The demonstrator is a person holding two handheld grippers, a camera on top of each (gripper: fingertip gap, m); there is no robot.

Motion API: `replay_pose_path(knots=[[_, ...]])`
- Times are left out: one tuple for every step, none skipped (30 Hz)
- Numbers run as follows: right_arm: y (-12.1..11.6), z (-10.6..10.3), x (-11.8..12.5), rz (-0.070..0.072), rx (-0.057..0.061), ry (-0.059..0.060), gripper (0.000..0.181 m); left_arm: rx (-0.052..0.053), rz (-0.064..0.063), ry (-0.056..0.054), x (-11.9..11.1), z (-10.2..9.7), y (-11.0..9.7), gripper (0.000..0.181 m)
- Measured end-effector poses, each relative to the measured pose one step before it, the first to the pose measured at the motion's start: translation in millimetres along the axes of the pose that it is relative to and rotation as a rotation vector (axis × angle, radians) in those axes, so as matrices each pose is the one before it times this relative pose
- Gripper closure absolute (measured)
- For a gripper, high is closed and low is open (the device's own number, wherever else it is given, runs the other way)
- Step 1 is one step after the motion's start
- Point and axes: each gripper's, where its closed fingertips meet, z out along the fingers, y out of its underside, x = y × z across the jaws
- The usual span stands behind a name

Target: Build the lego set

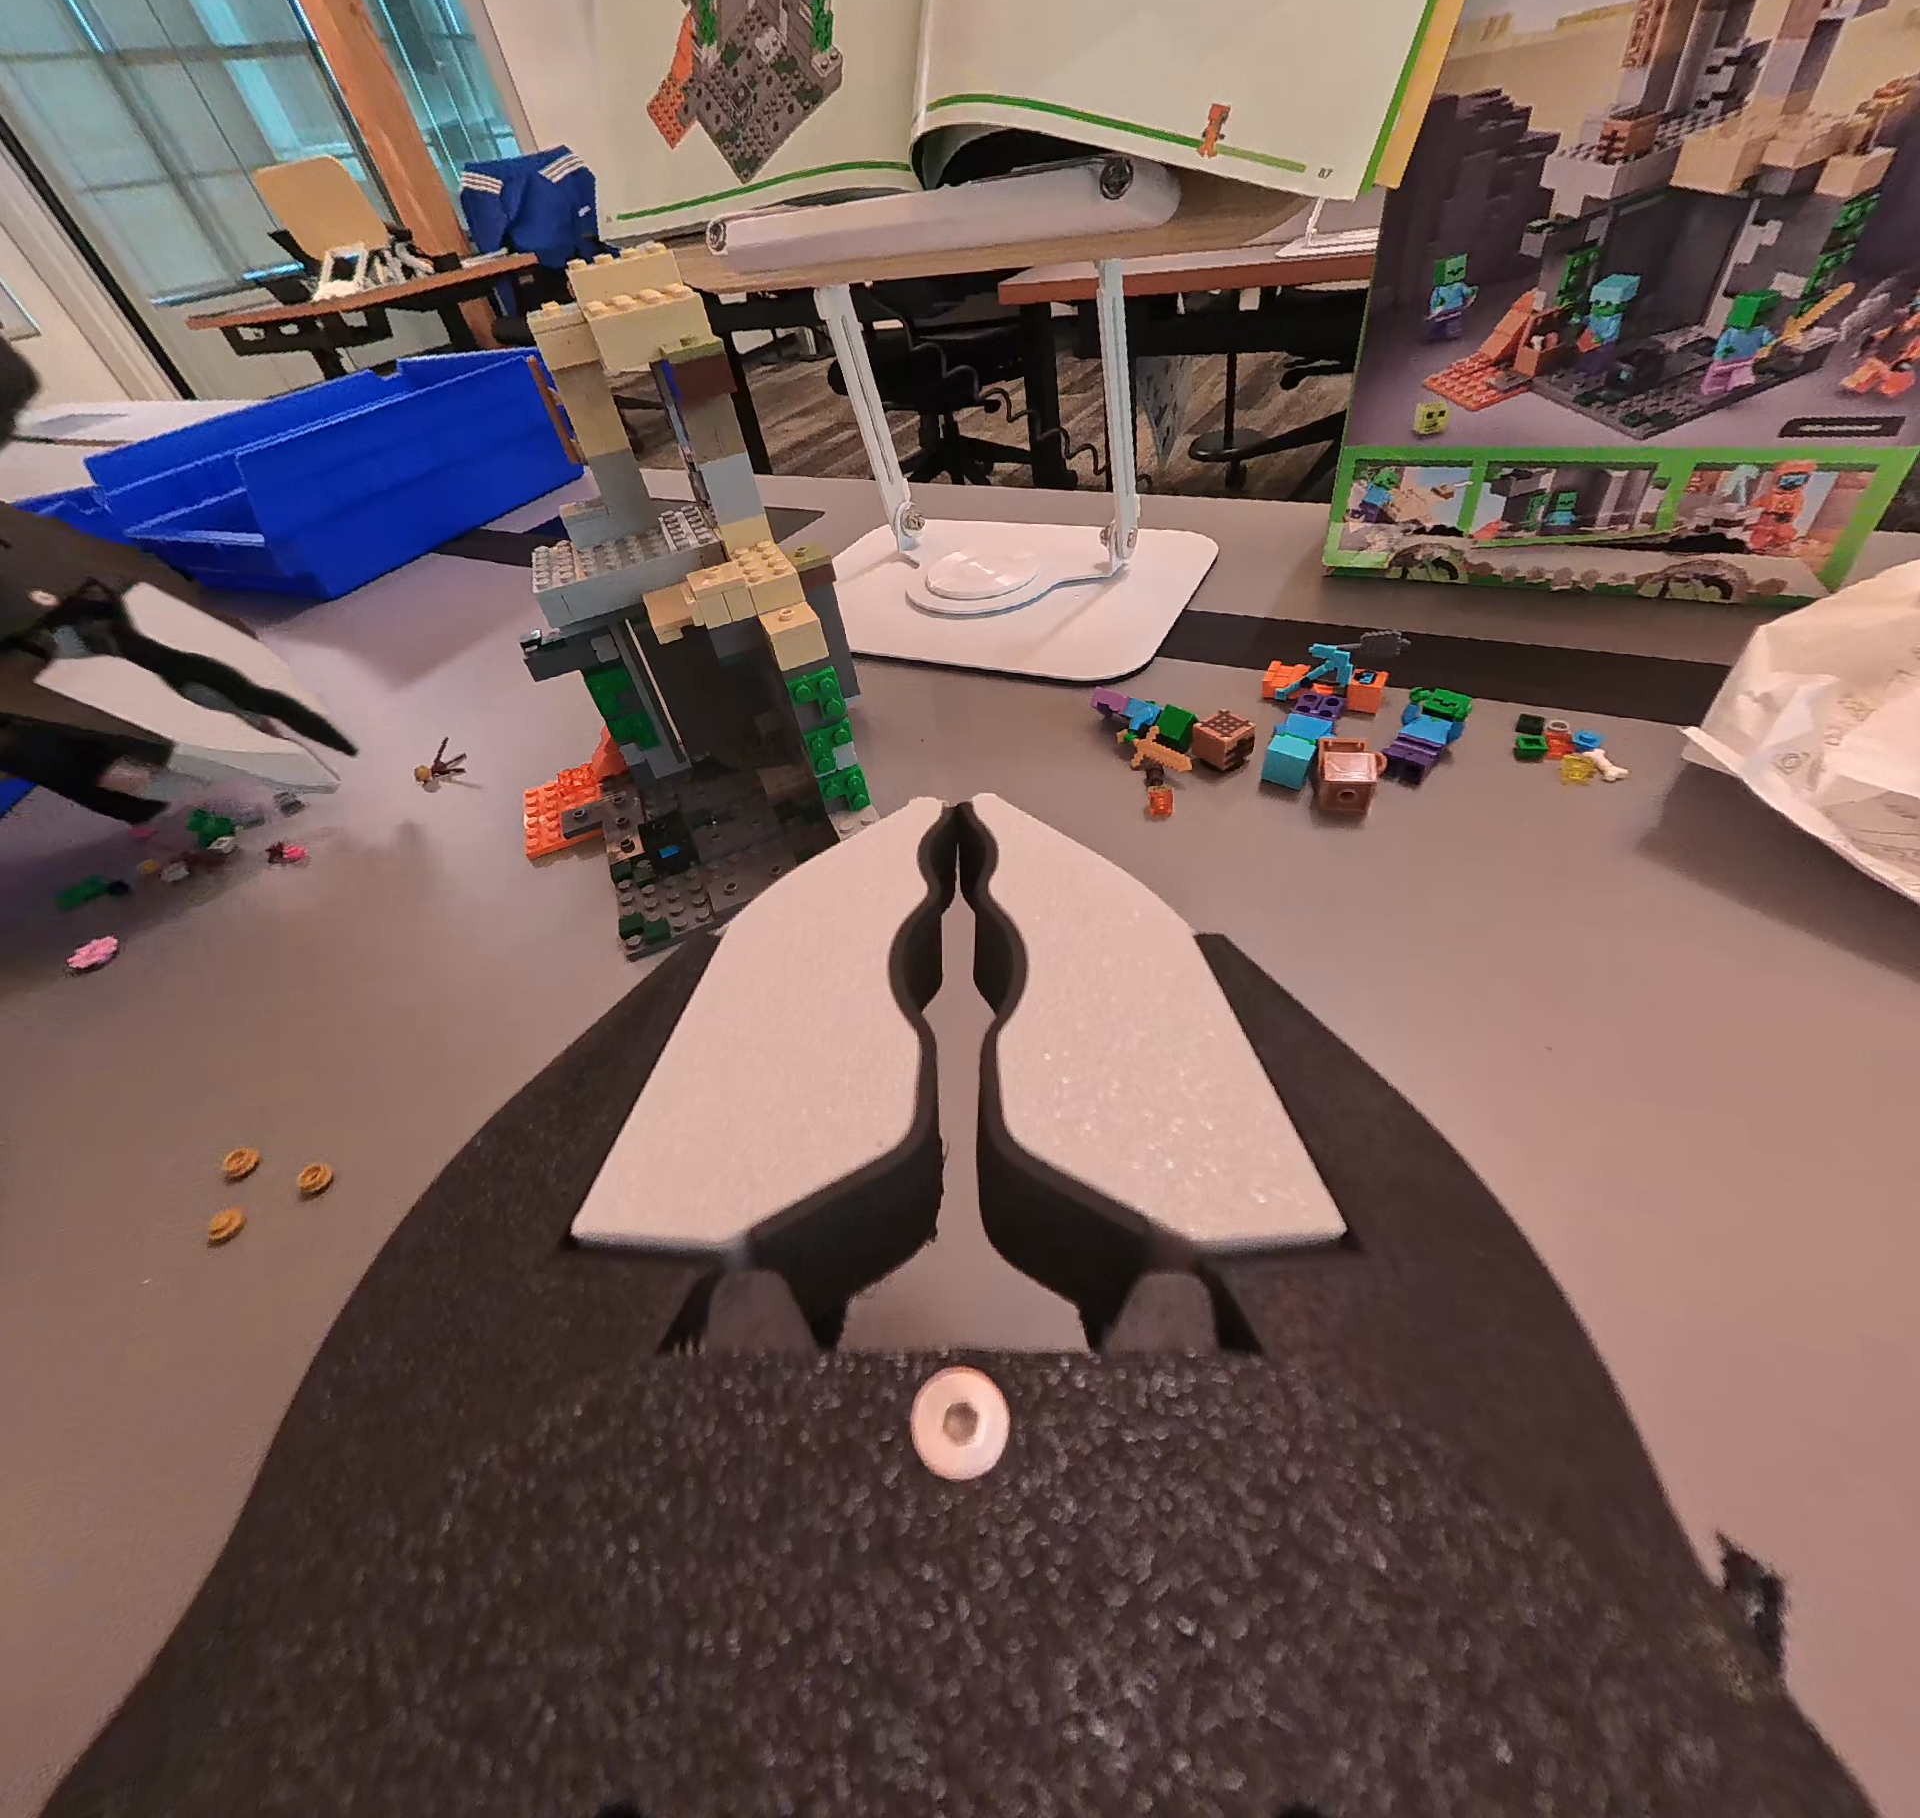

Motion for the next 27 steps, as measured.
replay_pose_path(knots=[[-0.01,0.01,-0.05,-0.0011,0.0003,0.0,0.181,-0.0033,-0.0013,0.0,-1.17,5.19,-1.19,0.164],[-0.12,-0.07,0.07,-0.0011,0.0003,0.0005,0.181,-0.0031,-0.0042,0.0032,-0.59,4.71,-1.22,0.164],[0.12,0.0,0.26,-0.0002,-0.0003,0.0007,0.181,-0.0028,-0.0045,0.0008,-0.95,4.16,-1.33,0.164],[0.08,0.02,0.39,0.0014,-0.0004,0.0004,0.181,-0.0045,-0.0011,0.0028,-0.67,3.6,-0.89,0.164],[0.09,0.01,0.28,0.0023,-0.0004,0.0001,0.181,-0.0059,-0.0014,0.0014,-0.93,3.13,-0.54,0.164],[0.04,-0.03,0.43,0.0016,-0.0001,0.0002,0.181,-0.0045,-0.0032,-0.0019,-1.37,2.55,-0.61,0.164],[0.05,0.04,0.33,0.0006,0.0,0.0007,0.181,-0.0023,-0.003,-0.0008,-1.1,1.83,-0.7,0.165],[-0.17,-0.11,0.3,0.0005,0.0003,0.0005,0.181,0.0002,-0.0023,0.0035,-0.29,1.13,-0.85,0.166],[-0.08,-0.03,0.11,0.0011,0.0004,-0.0002,0.181,-0.0001,-0.0037,-0.0025,-1.08,0.83,-0.73,0.167],[0.07,-0.04,0.05,0.0014,0.0,-0.0006,0.181,-0.001,-0.0002,-0.0012,-0.68,0.52,-0.5,0.169],[0.0,0.06,-0.09,0.0009,-0.0002,-0.0007,0.181,-0.004,0.0004,0.0028,0.18,0.4,0.04,0.173],[0.01,0.06,0.0,0.0002,-0.0002,-0.0004,0.181,-0.0017,0.0015,-0.0012,-0.09,0.26,-0.04,0.175],[-0.14,-0.05,-0.07,-0.0003,0.0005,-0.0001,0.181,-0.0031,0.0011,-0.0024,0.16,-0.21,0.09,0.175],[-0.26,-0.18,-0.08,-0.0002,0.0008,-0.0001,0.181,0.0003,0.0023,0.0017,1.4,-0.62,-0.23,0.175],[-0.2,-0.03,0.05,-0.0001,0.0008,-0.0001,0.181,0.0033,0.004,0.0028,2.46,-1.33,-0.86,0.175],[-0.27,-0.12,-0.04,0.0003,0.0007,-0.0001,0.181,0.0075,0.0079,0.005,4.08,-2.02,-1.86,0.175],[-0.17,-0.1,-0.08,0.0004,0.0007,-0.0004,0.181,0.0111,0.0116,0.0068,5.81,-2.56,-2.91,0.175],[-0.11,-0.01,-0.06,0.0001,0.0001,-0.0003,0.181,0.0117,0.0133,0.01,8.03,-2.73,-3.79,0.175],[0.05,0.04,-0.25,-0.0004,-0.0002,-0.0005,0.181,0.0131,0.0152,0.0139,10.28,-2.55,-4.79,0.175],[0.09,0.09,-0.38,-0.0007,-0.0005,-0.001,0.181,0.0123,0.0141,0.0242,13.21,-1.51,-5.25,0.175],[0.08,0.02,-0.32,-0.0006,-0.0005,-0.0011,0.181,0.0096,0.0132,0.03,15.37,-0.18,-5.45,0.175],[0.01,0.13,-0.37,-0.0005,0.0002,-0.0008,0.181,0.0011,0.0156,0.0286,15.73,1.47,-4.59,0.175],[0.02,0.06,-0.32,-0.0001,0.0,-0.0009,0.181,-0.0019,0.0188,0.015,13.77,2.46,-4.67,0.175],[0.07,0.03,-0.41,0.0003,-0.0003,-0.0014,0.181,-0.0037,0.0235,0.0091,12.17,3.04,-4.53,0.175],[-0.18,-0.16,-0.42,-0.0001,0.0004,-0.001,0.181,-0.0111,0.0172,0.0099,10.83,3.24,-3.73,0.175],[-0.23,-0.06,-0.39,-0.001,0.0008,-0.0007,0.181,-0.0091,0.013,0.0073,8.96,3.04,-3.81,0.175],[-0.38,-0.24,-0.4,-0.0014,0.0015,-0.0005,0.181,0.0018,0.0069,0.0065,7.44,2.78,-4.85,0.175]])
